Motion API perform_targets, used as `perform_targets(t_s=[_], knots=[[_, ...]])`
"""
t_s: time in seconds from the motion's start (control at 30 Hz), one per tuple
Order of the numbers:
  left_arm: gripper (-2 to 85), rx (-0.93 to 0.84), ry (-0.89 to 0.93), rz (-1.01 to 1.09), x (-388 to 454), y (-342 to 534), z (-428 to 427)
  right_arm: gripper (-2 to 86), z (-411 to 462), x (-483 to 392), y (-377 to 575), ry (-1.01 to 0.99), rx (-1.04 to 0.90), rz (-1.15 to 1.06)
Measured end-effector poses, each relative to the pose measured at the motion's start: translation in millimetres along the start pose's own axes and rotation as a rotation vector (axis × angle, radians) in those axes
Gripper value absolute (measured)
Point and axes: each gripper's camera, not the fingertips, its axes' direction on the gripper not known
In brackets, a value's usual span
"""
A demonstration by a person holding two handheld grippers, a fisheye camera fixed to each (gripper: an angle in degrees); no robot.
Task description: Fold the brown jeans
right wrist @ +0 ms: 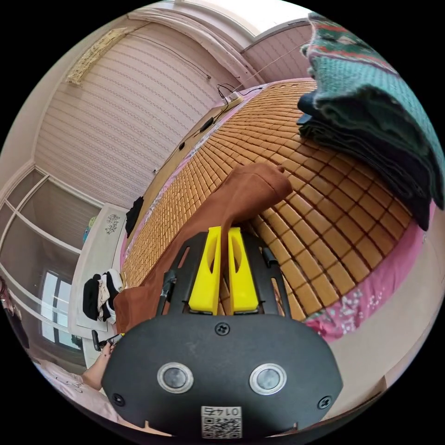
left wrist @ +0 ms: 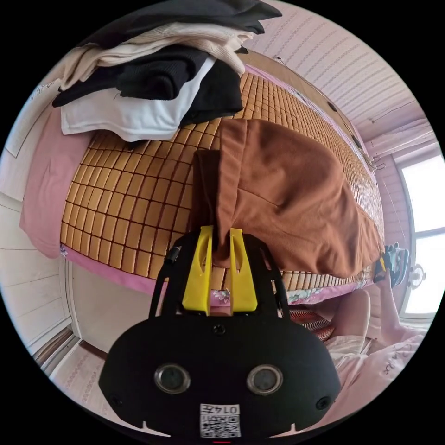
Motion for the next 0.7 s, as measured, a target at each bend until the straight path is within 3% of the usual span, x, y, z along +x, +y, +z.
perform_targets(t_s=[0.17,0.33,0.43,0.57,0.7], knots=[[6.5,-0.039,-0.009,0.035,10.3,47.1,17.7,4.5,-67.9,20.4,64.4,0.115,-0.087,-0.043],[6.1,0.204,0.169,0.005,31.2,80.4,-10.6,5.7,-104.5,13.8,74.5,0.359,-0.007,-0.074],[5.5,0.271,0.194,0.193,86.2,86.1,-21.4,5.9,-106.5,-12.9,58.3,0.436,0.103,-0.162],[9.3,0.217,0.133,0.529,196.3,79.2,12.3,6.5,-45.3,-65.3,18.5,0.433,-0.003,-0.352],[11.7,0.203,0.197,0.723,286.2,64.5,47.0,7.7,9.6,-96.8,-6.6,0.541,-0.026,-0.415]])
